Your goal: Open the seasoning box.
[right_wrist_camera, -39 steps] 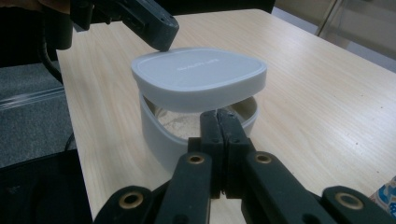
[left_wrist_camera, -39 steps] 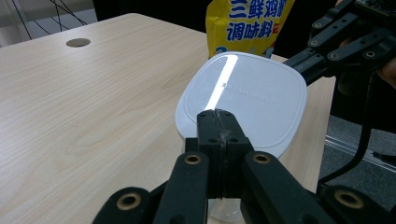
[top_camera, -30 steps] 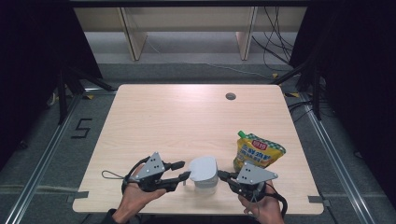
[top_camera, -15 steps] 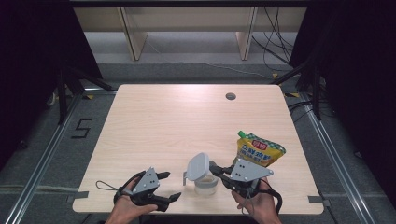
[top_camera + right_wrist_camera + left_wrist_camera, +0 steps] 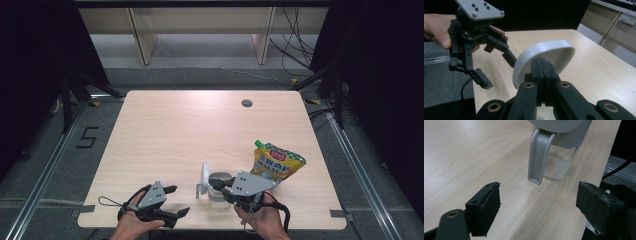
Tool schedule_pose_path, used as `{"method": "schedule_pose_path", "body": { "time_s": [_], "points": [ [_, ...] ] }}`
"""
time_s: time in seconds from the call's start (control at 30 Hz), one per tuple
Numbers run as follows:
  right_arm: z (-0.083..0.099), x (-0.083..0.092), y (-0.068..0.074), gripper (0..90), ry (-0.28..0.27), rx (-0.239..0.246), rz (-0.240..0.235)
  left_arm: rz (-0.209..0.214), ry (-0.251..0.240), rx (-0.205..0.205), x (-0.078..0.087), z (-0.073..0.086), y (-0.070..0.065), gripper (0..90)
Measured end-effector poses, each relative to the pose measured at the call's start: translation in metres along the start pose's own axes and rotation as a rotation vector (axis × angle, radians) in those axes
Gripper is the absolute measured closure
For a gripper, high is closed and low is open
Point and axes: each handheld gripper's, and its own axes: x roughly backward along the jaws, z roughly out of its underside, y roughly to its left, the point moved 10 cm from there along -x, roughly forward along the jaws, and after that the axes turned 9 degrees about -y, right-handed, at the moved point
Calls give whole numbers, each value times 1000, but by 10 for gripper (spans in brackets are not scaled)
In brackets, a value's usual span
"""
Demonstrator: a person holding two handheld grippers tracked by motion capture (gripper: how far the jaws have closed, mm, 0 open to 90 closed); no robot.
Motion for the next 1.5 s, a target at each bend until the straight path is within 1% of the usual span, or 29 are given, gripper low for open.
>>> {"method": "schedule_pose_path", "body": {
  "time_s": [0.07, 0.13, 0.23, 0.3, 0.33, 0.37, 0.47, 0.5, 0.53, 0.57, 0.6, 0.7, 0.73, 0.77, 0.83, 0.87, 0.9, 0.93, 1.03, 1.07, 1.1, 1.13, 1.23, 1.27, 1.33, 1.37, 1.4, 1.47, 1.5],
  "points": [
    [0, -2, 2, 900, -1, 10, -8, 1, 0, -1, 0, 0, 0, 187],
    [1, -6, 7, 900, 8, -4, -17, -3, -13, -5, 0, -2, 1, 187],
    [2, -3, 5, 900, 5, 2, -13, -14, -12, -12, 1, -2, 3, 187],
    [4, 0, 3, 900, 10, -4, -8, -7, -14, -36, 1, -2, 5, 187],
    [6, 3, 1, 898, 10, -8, -6, -15, -17, -4, 1, -1, 3, 187],
    [7, 5, -2, 893, 6, -16, 7, -15, -16, 0, 1, -1, 4, 186],
    [16, 17, -7, 876, 11, -25, 23, -16, -19, 18, 1, -1, 4, 186],
    [23, 26, -12, 874, 9, -32, 47, -14, -20, 15, 1, -2, 4, 175],
    [26, 31, -14, 865, 17, -40, 50, -22, -28, 41, 1, -2, 3, 169],
    [29, 35, -17, 854, 12, -58, 60, -21, -30, 44, 1, -2, 3, 169],
    [32, 41, -19, 847, 16, -67, 62, -17, -36, 22, 1, -3, 5, 169],
    [39, 51, -24, 828, 12, -83, 86, -35, -43, 25, 3, -5, 6, 169],
    [45, 63, -28, 818, 12, -87, 109, -34, -57, 55, 2, -7, 4, 170],
    [45, 63, -28, 818, 12, -87, 109, -39, -52, 49, 3, -7, 5, 170],
    [51, 76, -33, 803, 14, -102, 138, -35, -52, 47, 3, -7, 4, 173],
    [55, 88, -38, 779, 6, -113, 158, -44, -43, 29, 4, -7, 5, 173],
    [55, 88, -38, 779, 6, -113, 158, -44, -43, 29, 4, -7, 5, 173],
    [58, 93, -40, 767, 3, -117, 177, -41, -41, 5, 4, -7, 6, 173],
    [68, 111, -48, 713, 17, -130, 211, -37, -45, 7, 3, -7, 6, 173],
    [71, 116, -49, 694, 26, -141, 229, -39, -45, 40, 2, -7, 4, 173],
    [71, 116, -49, 694, 26, -141, 229, -39, -45, 40, 2, -7, 4, 173],
    [76, 120, -52, 622, 27, -156, 242, -37, -50, 39, 2, -8, 4, 173],
    [84, 127, -54, 589, 42, -169, 251, -45, -55, 38, 2, -10, 4, 173],
    [91, 132, -54, 542, 53, -198, 253, -44, -49, 30, 3, -10, 4, 173],
    [95, 135, -54, 515, 65, -215, 266, -45, -48, 30, 3, -10, 4, 174],
    [98, 137, -56, 497, 75, -207, 271, -35, -52, 28, 2, -11, 3, 174],
    [104, 141, -56, 467, 95, -257, 279, -33, -54, 15, 1, -11, 3, 173],
    [105, 142, -59, 454, 88, -250, 296, -31, -52, 12, 1, -10, 3, 173],
    [108, 143, -58, 452, 100, -278, 292, -34, -45, 16, 1, -10, 3, 173]
  ]
}}
